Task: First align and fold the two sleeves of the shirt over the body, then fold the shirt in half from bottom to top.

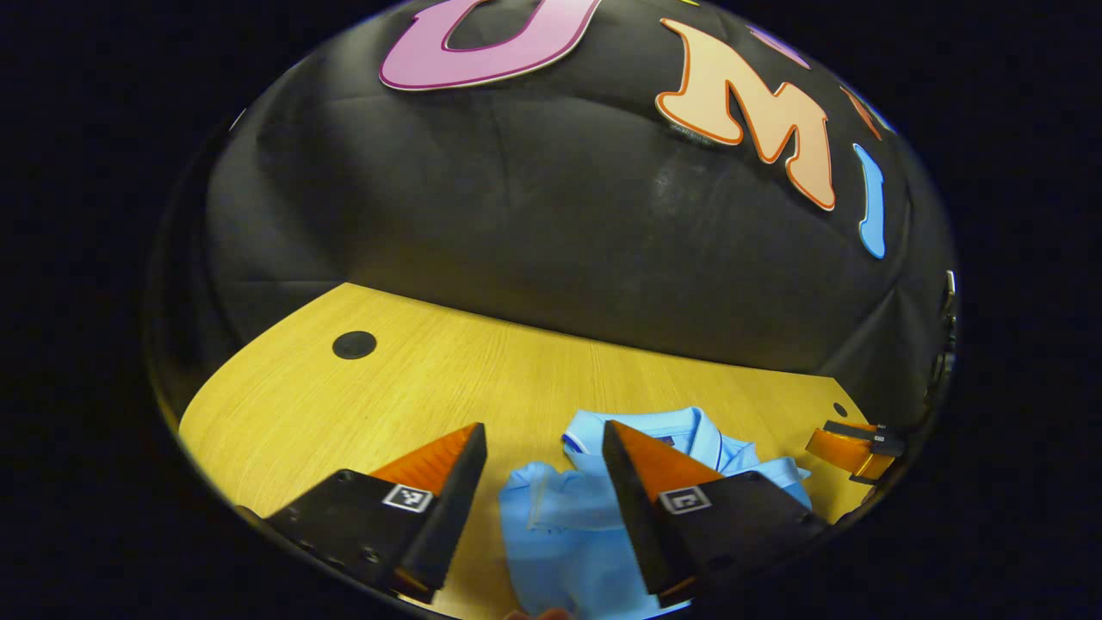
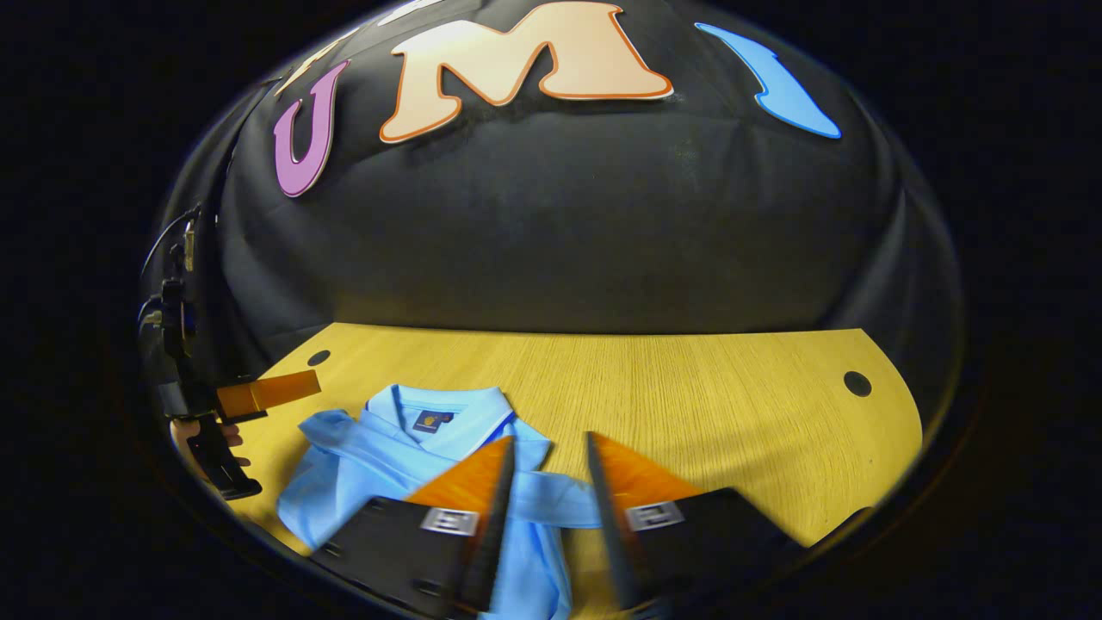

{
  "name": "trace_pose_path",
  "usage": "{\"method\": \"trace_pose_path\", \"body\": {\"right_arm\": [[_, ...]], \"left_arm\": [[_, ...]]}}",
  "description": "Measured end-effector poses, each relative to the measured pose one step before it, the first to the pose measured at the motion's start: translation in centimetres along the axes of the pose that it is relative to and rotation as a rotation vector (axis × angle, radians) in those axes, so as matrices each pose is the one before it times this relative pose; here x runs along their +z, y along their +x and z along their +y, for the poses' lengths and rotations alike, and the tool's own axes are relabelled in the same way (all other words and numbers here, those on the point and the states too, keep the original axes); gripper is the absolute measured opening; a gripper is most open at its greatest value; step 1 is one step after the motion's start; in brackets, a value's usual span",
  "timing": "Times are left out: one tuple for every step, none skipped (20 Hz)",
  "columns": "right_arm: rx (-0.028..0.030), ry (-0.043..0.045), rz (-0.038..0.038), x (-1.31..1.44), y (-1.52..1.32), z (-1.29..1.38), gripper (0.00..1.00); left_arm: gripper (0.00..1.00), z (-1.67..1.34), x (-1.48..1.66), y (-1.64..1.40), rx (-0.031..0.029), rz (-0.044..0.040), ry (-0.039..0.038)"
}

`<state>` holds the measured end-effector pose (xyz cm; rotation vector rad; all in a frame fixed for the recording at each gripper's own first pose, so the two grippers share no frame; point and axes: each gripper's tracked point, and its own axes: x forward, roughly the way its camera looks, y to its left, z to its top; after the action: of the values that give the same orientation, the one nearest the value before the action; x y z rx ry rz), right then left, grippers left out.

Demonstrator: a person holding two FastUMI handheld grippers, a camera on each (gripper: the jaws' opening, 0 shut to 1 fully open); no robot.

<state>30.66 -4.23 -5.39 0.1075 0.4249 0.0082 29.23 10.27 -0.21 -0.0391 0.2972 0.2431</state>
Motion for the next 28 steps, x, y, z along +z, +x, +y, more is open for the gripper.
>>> {"method": "trace_pose_path", "body": {"right_arm": [[0.00861, -0.00577, -0.01507, 0.477, -0.068, 0.157, 0.78], [-0.00833, -0.01595, -0.01858, 0.558, -0.888, -0.076, 0.99], [-0.01988, -0.01669, -0.02543, 0.770, -0.767, -0.459, 0.97], [-0.00806, -0.01174, -0.02754, 0.857, -0.876, -0.094, 0.98], [-0.00110, -0.00730, -0.02228, 0.699, -1.026, 0.061, 0.98], [0.00122, -0.00535, -0.01930, 0.512, -1.031, 0.107, 0.94], [0.00233, -0.00670, -0.01448, 0.434, -1.239, 0.096, 0.94], [0.00200, -0.01241, -0.01487, 0.303, -1.273, 0.065, 0.98], [-0.00776, -0.01616, -0.01938, 0.395, -1.515, -0.155, 0.98], [-0.00732, -0.01623, -0.02001, 0.371, -1.477, -0.156, 0.98], [-0.00269, -0.01105, -0.02366, 0.480, -1.802, 0.019, 0.98], [0.00277, -0.00382, -0.02583, 0.540, -1.731, 0.225, 0.98], [0.00954, -0.00022, -0.02614, 0.534, -1.837, 0.393, 0.98], [0.00969, -0.00050, -0.02404, 0.366, -1.904, 0.452, 0.98], [0.00561, -0.00155, -0.02110, 0.227, -1.777, 0.388, 0.98], [0.00344, -0.00071, -0.02014, 0.063, -1.695, 0.388, 0.98], [0.00867, -0.00080, -0.01717, -0.001, -1.749, 0.619, 0.98], [0.01113, -0.00231, -0.01240, -0.060, -1.278, 0.269, 0.98], [0.01065, -0.00082, -0.01100, -0.217, -1.516, 0.617, 0.98], [0.01521, 0.00304, -0.01135, -0.315, -1.374, 0.707, 0.98], [0.01276, 0.00909, -0.00155, -0.604, -1.268, 0.878, 0.95], [0.00640, 0.01121, 0.00628, -0.867, -1.181, 0.658, 0.98], [0.00443, 0.00836, -0.00483, -0.625, -1.006, 0.665, 0.98], [0.00152, -0.00184, -0.00844, -0.445, -0.725, 0.454, 0.98], [-0.00663, -0.00785, -0.01570, -0.452, -0.775, 0.303, 0.98], [-0.00684, -0.00506, -0.01646, -0.313, -0.660, 0.185, 0.98], [-0.00829, -0.00115, -0.00470, -0.460, -0.605, 0.164, 0.99], [-0.00697, 0.00662, -0.00029, -0.612, -0.564, 0.194, 0.99]], "left_arm": [[0.90, 0.148, 0.198, -0.803, 0.00272, -0.00385, 0.00020], [0.90, -0.224, 0.238, -0.933, -0.00770, -0.00697, 0.00096], [0.90, -0.363, 0.290, -0.980, -0.01767, -0.00571, 0.01149], [0.90, -0.207, 0.094, -1.121, -0.00671, -0.00766, 0.01971], [0.90, -0.022, 0.250, -1.142, 0.00229, -0.01132, 0.03028], [0.90, 0.044, 0.404, -1.200, 0.00543, -0.02031, 0.03324], [0.89, 0.040, 0.472, -1.288, 0.00391, -0.02013, 0.02635], [0.89, -0.268, 0.429, -1.461, -0.00469, -0.01974, 0.01115], [0.90, -0.325, 0.467, -1.579, -0.00915, -0.01582, -0.00094], [0.90, -0.262, 0.269, -1.736, -0.00705, -0.01506, -0.00696], [0.90, -0.273, 0.500, -1.613, -0.01235, -0.02296, -0.00770], [0.89, -0.261, 0.513, -1.696, -0.00883, -0.02417, -0.00058], [0.89, -0.061, 0.401, -1.691, -0.00211, -0.02162, 0.00956], [0.89, 0.118, 0.319, -1.680, 0.00313, -0.01911, 0.01473], [0.89, 0.078, 0.189, -1.600, 0.00593, -0.01707, 0.01553], [0.89, -0.046, 0.097, -1.551, 0.00500, -0.02166, 0.01079], [0.89, -0.005, 0.115, -1.480, 0.00215, -0.01729, 0.00539], [0.89, -0.087, -0.155, -1.417, 0.00198, -0.01641, 0.00526], [0.89, 0.016, -0.234, -1.285, 0.00639, -0.00900, -0.00076], [0.89, 0.069, -0.489, -1.265, 0.00713, -0.00648, -0.00569], [0.89, -0.051, -0.507, -1.199, 0.00281, -0.00612, -0.00975], [0.89, -0.066, -0.530, -1.059, 0.00669, -0.00880, -0.01760], [0.89, -0.053, -0.607, -0.971, 0.00378, -0.00540, -0.01289], [0.89, -0.126, -0.708, -0.786, 0.00197, -0.00733, -0.00561], [0.89, -0.061, -0.325, -0.652, 0.00373, -0.01096, 0.00035], [0.89, -0.103, -0.476, -0.712, 0.00448, -0.00572, 0.00702], [0.88, -0.166, -0.316, -0.667, 0.00187, -0.00043, 0.01283], [0.89, -0.282, -0.128, -0.650, -0.00310, -0.00952, 0.01144]]}}
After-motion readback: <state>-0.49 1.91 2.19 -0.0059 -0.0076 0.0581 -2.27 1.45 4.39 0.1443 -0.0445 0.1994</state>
